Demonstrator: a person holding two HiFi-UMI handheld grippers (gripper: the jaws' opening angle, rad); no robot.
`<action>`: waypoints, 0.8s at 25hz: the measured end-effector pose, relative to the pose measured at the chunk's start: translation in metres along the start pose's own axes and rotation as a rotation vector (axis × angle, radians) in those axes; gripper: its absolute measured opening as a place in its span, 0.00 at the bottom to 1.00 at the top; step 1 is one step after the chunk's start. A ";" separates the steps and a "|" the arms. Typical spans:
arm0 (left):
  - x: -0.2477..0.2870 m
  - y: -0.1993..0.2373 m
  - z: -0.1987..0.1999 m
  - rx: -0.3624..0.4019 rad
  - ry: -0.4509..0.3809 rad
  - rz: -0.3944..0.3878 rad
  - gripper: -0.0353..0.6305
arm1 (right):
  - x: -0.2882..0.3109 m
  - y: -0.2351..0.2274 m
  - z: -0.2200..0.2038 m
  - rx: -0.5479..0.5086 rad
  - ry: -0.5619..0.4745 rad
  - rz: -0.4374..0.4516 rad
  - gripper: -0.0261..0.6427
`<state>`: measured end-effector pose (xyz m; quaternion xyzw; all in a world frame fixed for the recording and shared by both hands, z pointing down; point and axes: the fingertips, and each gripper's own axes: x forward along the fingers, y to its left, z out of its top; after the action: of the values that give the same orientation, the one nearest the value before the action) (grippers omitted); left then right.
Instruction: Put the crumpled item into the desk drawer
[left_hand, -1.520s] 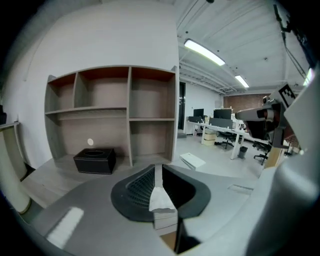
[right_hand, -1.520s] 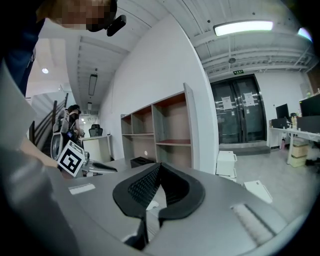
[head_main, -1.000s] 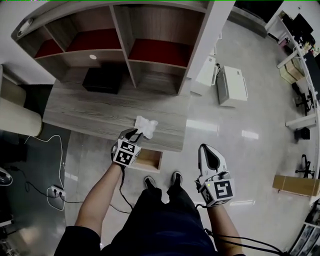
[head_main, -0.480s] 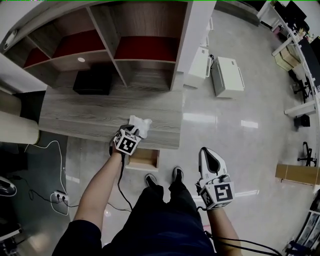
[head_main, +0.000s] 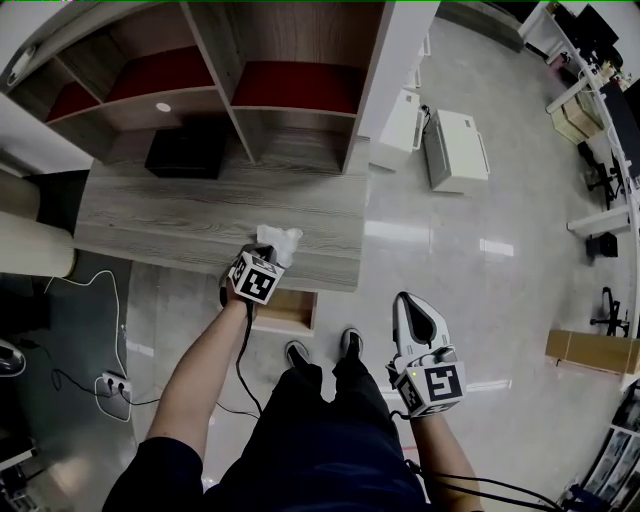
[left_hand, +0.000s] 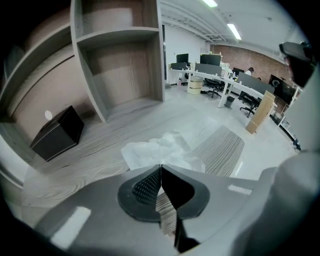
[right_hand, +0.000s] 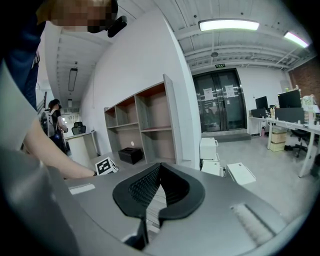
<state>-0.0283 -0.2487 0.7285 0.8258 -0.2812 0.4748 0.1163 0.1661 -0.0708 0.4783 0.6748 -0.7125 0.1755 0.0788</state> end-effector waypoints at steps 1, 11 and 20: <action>-0.002 -0.001 0.000 -0.008 -0.007 0.001 0.06 | 0.001 0.002 0.000 -0.001 -0.002 0.005 0.05; -0.036 -0.010 -0.009 -0.065 -0.098 0.023 0.06 | 0.015 0.021 0.003 -0.014 0.013 0.089 0.05; -0.076 -0.026 -0.043 -0.107 -0.144 0.083 0.06 | 0.034 0.048 -0.009 -0.019 0.036 0.211 0.05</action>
<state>-0.0739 -0.1808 0.6883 0.8379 -0.3479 0.4031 0.1199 0.1145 -0.0976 0.4911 0.5920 -0.7797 0.1880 0.0793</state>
